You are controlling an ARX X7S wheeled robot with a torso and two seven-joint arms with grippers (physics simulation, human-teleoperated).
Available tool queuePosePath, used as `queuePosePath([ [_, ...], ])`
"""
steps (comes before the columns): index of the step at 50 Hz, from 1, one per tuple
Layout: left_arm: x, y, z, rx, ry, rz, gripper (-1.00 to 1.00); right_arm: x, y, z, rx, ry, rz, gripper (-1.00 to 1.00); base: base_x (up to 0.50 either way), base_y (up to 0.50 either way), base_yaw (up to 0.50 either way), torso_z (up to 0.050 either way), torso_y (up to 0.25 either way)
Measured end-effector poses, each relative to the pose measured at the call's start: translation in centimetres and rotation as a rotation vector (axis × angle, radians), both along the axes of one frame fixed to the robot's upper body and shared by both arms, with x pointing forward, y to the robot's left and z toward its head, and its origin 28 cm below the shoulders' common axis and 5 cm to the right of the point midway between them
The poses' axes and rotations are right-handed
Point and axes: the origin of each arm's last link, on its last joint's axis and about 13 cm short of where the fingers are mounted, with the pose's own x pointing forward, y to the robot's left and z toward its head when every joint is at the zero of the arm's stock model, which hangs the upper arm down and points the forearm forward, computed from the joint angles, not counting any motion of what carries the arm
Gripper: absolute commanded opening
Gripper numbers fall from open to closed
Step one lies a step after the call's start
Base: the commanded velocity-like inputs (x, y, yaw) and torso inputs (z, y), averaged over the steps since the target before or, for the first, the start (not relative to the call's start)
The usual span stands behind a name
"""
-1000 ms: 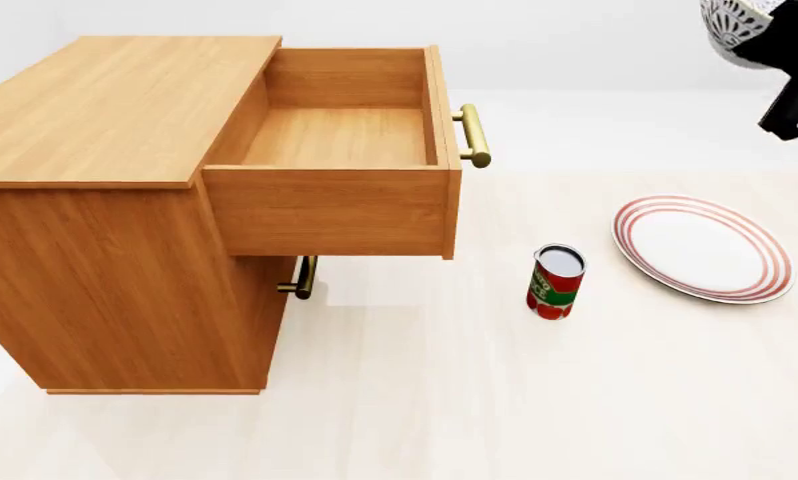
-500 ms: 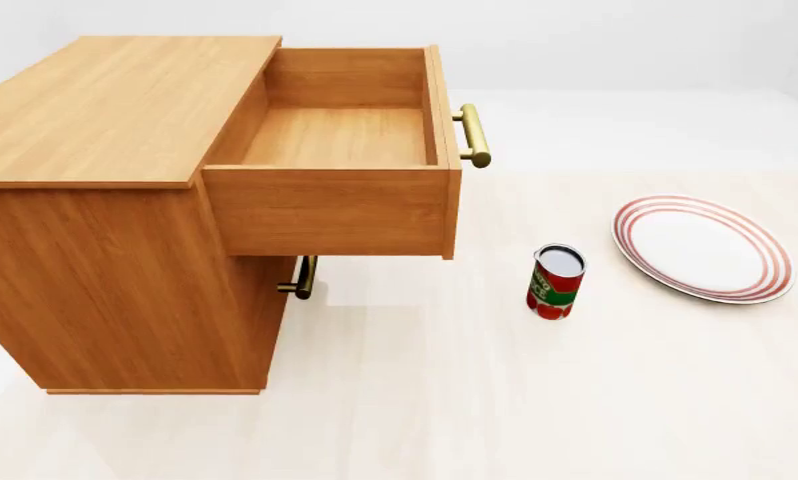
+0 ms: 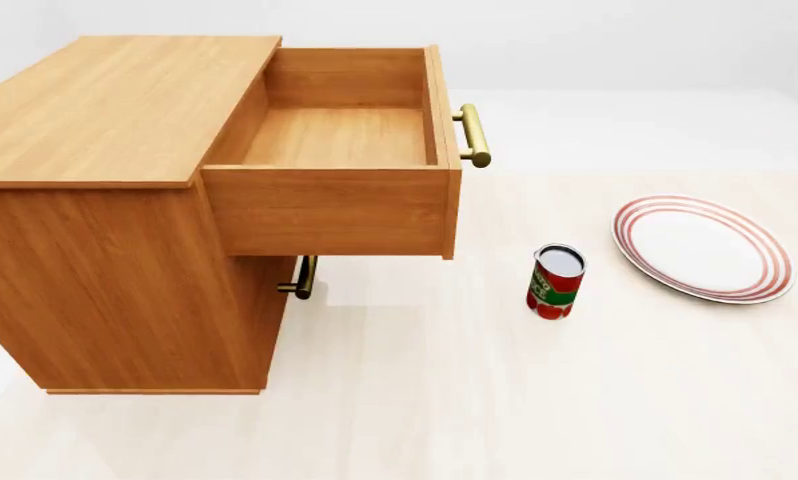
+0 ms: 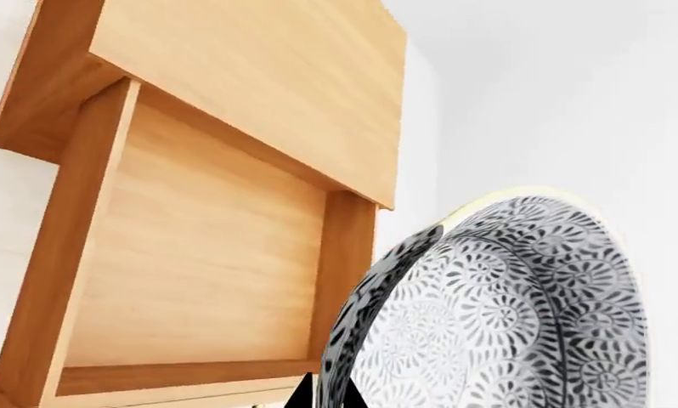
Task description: Put the bowl in the top drawer of the cabinet.
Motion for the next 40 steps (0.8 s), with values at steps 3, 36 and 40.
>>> queuePosePath([
  [3, -0.1, 0.0, 0.0, 0.003, -0.006, 0.002, 1.00, -0.2, 0.5, 0.1, -0.023, 0.004, 0.014, -1.00, 0.00, 0.00, 0.00, 0.000, 0.000],
  [36, -0.4, -0.1, 0.2, 0.037, -0.076, 0.018, 1.00, -1.9, 2.6, 1.5, -0.123, 0.027, 0.049, -1.00, 0.00, 0.00, 0.00, 0.000, -0.062],
  [40, -0.4, -0.1, 0.3, 0.038, -0.082, 0.019, 1.00, -2.2, 3.1, 1.6, -0.125, 0.025, 0.076, -1.00, 0.00, 0.00, 0.00, 0.000, -0.076],
])
